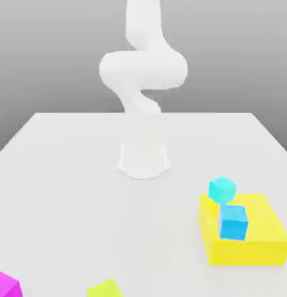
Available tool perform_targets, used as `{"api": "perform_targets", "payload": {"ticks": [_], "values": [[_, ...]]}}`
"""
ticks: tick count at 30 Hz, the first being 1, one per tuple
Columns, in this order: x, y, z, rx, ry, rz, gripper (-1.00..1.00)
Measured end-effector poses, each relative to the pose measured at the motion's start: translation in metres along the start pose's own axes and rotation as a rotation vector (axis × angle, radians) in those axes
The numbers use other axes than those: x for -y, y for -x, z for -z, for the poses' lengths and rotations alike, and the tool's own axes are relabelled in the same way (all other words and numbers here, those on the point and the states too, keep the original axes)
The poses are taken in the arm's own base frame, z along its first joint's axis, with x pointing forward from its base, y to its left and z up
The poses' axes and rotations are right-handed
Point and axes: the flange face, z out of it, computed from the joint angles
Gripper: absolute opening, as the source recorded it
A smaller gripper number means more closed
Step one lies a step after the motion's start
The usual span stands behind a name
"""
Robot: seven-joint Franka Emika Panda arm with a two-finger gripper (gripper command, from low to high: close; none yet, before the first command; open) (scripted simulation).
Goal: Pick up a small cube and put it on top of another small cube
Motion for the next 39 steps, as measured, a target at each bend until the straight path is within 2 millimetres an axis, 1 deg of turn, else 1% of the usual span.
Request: {"api": "perform_targets", "payload": {"ticks": [4, 8, 13, 18, 20, 24, 27, 30, 34, 35, 39], "values": [[-0.001, -0.001, -0.075, 0.010, 0.134, -0.104, 0.00], [-0.013, 0.000, -0.148, 0.025, 0.251, -0.205, 0.00], [-0.042, 0.009, -0.234, 0.051, 0.382, -0.334, 0.00], [-0.083, 0.024, -0.313, 0.087, 0.498, -0.474, 0.00], [-0.102, 0.031, -0.341, 0.103, 0.541, -0.535, 0.00], [-0.135, 0.057, -0.393, 0.149, 0.615, -0.648, 0.00], [-0.161, 0.078, -0.426, 0.186, 0.666, -0.742, 0.00], [-0.185, 0.100, -0.455, 0.225, 0.709, -0.836, 0.00], [-0.214, 0.128, -0.499, 0.235, 0.720, -0.862, 0.00], [-0.219, 0.133, -0.505, 0.235, 0.721, -0.862, -1.00], [-0.219, 0.133, -0.505, 0.235, 0.719, -0.862, -1.00]]}}
